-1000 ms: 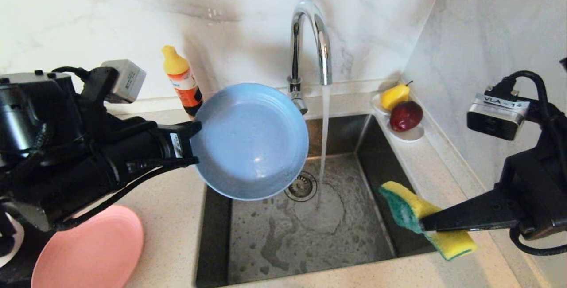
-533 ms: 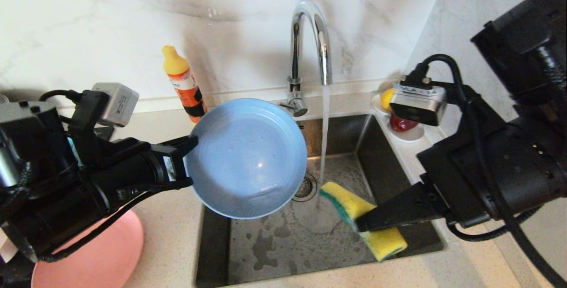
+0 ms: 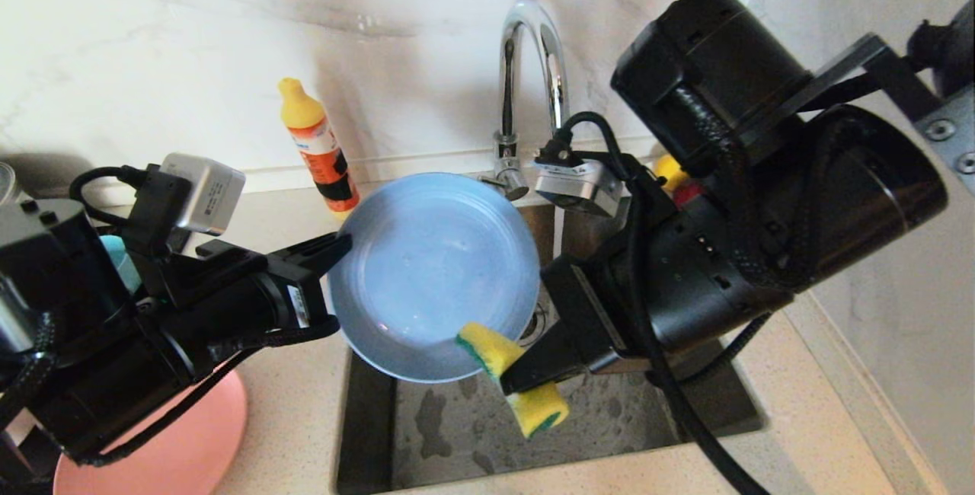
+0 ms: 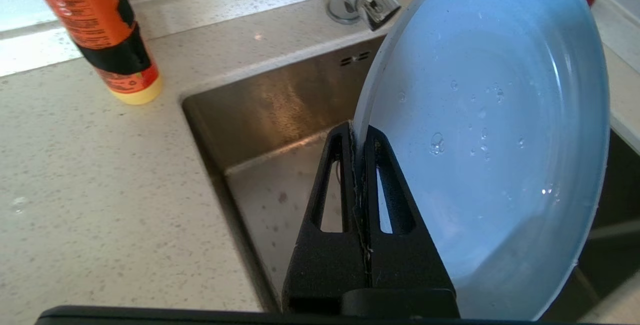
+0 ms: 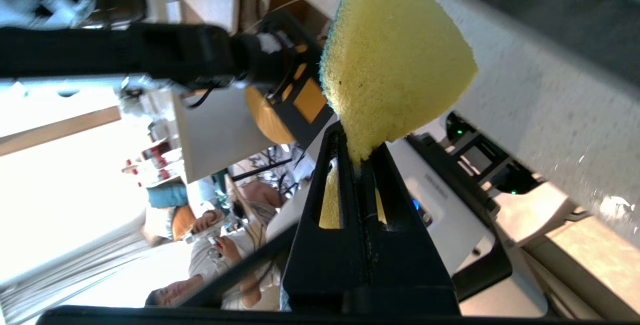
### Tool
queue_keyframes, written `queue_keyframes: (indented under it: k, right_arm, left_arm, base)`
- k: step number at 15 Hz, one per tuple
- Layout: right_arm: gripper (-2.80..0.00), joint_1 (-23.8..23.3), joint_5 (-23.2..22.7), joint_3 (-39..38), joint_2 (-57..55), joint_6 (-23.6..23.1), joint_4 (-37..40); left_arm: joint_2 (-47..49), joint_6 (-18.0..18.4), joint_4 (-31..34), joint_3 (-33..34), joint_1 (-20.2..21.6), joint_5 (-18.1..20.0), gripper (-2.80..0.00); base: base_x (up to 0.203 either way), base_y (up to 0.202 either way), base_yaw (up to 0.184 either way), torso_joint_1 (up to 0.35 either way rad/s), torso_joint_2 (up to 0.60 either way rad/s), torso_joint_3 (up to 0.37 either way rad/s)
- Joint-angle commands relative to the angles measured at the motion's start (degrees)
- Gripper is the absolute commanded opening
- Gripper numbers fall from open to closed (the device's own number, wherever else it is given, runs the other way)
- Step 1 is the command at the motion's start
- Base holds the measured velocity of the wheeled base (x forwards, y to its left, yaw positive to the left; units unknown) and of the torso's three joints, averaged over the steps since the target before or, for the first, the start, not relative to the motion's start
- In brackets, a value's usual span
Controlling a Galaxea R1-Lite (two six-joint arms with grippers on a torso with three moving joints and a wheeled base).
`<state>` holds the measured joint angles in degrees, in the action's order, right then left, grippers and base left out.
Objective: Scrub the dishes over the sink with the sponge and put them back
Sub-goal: Wipe the plate
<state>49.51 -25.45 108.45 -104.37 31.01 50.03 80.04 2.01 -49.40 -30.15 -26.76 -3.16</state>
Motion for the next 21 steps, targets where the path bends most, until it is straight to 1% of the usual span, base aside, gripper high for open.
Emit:
queue_keyframes:
  k: [1,3,6,8,10,11,14,17,21]
  right_arm:
    - [-2.80,1.77,0.97,2.36,-5.09,0.26,0.19]
    - [-2.80,4.08,3.77,2.47,-7.06,0.35,-1.01]
    - [-2.80,4.11,4.26,2.47,-7.95,0.28,-2.83]
    - [-2.80,3.93,4.32,2.56,-8.01,0.28,-3.46]
    - [-2.80,3.65,4.35,2.56,-8.13,0.28,-4.24]
    - [-2.80,3.49,4.35,2.56,-8.30,0.28,-4.33]
    - [-2.80,3.49,4.53,2.64,-9.54,0.37,-5.38]
    - [-2.80,3.49,8.95,2.56,-10.45,0.41,-6.35]
    - [-2.80,3.27,9.37,2.65,-10.89,0.37,-6.61]
  left_arm:
    - [0.38,0.32,-0.40,0.59,-0.05,1.35,-2.80]
    - [0.38,0.80,-1.23,1.06,-0.14,2.44,-2.80]
    - [0.87,1.22,-1.58,1.32,-0.80,2.59,-2.80]
    - [1.23,2.24,-1.58,1.32,-1.10,2.69,-2.80]
    - [1.43,3.23,-1.67,1.79,-1.19,4.30,-2.80]
    - [1.43,3.59,-1.71,2.15,-1.32,4.48,-2.80]
    - [2.14,3.61,-4.33,3.87,-2.25,4.48,-2.80]
    - [3.06,3.61,-6.14,4.92,-2.77,4.48,-2.80]
    - [3.63,3.61,-6.24,4.92,-3.48,4.48,-2.80]
  base:
    - [0.000,0.000,0.000,0.000,0.00,0.000]
    - [0.000,0.000,0.000,0.000,0.00,0.000]
    - [0.000,0.000,0.000,0.000,0.00,0.000]
    - [0.000,0.000,0.000,0.000,0.00,0.000]
    - [0.000,0.000,0.000,0.000,0.00,0.000]
    - [0.000,0.000,0.000,0.000,0.00,0.000]
    - [0.000,0.000,0.000,0.000,0.00,0.000]
    - [0.000,0.000,0.000,0.000,0.00,0.000]
    - [0.000,0.000,0.000,0.000,0.00,0.000]
